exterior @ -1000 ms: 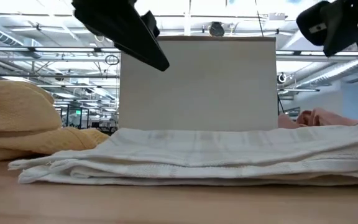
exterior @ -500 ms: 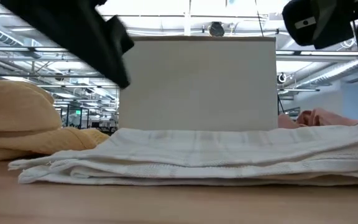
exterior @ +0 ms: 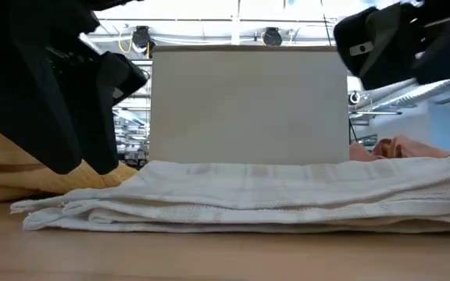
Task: Fold towel
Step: Fold the white towel with brown checkered lines
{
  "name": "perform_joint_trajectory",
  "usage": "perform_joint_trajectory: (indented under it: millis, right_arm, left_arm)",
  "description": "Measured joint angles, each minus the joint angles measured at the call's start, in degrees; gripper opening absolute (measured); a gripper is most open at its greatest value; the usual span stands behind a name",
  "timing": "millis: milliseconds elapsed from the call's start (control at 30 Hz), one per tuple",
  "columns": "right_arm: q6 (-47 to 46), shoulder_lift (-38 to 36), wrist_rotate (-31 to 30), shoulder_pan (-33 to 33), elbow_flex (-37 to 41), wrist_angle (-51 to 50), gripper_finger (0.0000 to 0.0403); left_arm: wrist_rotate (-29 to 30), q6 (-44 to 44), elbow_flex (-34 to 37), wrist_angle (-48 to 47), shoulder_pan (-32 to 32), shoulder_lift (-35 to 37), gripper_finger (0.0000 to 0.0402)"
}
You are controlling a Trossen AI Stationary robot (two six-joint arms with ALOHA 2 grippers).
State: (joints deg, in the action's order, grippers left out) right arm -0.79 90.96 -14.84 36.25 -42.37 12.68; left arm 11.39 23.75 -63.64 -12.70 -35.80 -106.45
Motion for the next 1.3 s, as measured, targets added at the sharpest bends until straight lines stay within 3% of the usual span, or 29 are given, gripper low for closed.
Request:
perform_joint_trajectory:
  millis: [267, 467, 567, 933, 1033, 1300]
  right_arm:
    - [-1.4, 6.0, 0.0, -3.0, 0.0, 4.7, 0.0146]
    - [-1.5, 8.8, 0.0, -4.2, 0.0, 7.1, 0.0146]
    - [-1.7, 9.3, 0.0, -4.7, 0.0, 7.7, 0.0146]
    - [-1.7, 9.3, 0.0, -4.8, 0.0, 9.0, 0.0146]
    - [-2.6, 9.3, 0.0, -4.8, 0.0, 9.0, 0.0146]
    - [-4.8, 9.3, 0.2, -4.8, 0.0, 8.5, 0.0146]
  left_arm:
    - [7.5, -6.7, 0.0, -0.7, -3.5, -0.3, 0.0144]
    - [8.4, -7.8, 0.0, -0.9, -4.0, -2.6, 0.0144]
    - [11.8, -8.3, 0.0, -1.0, -3.9, -4.1, 0.0145]
    - [12.8, -10.5, -0.2, -0.2, -2.7, -5.6, 0.0165]
    - [12.8, -12.6, -0.2, 0.1, -2.5, -5.6, 0.0138]
    - [13.9, -17.9, 0.0, -0.1, -1.9, -5.7, 0.0018]
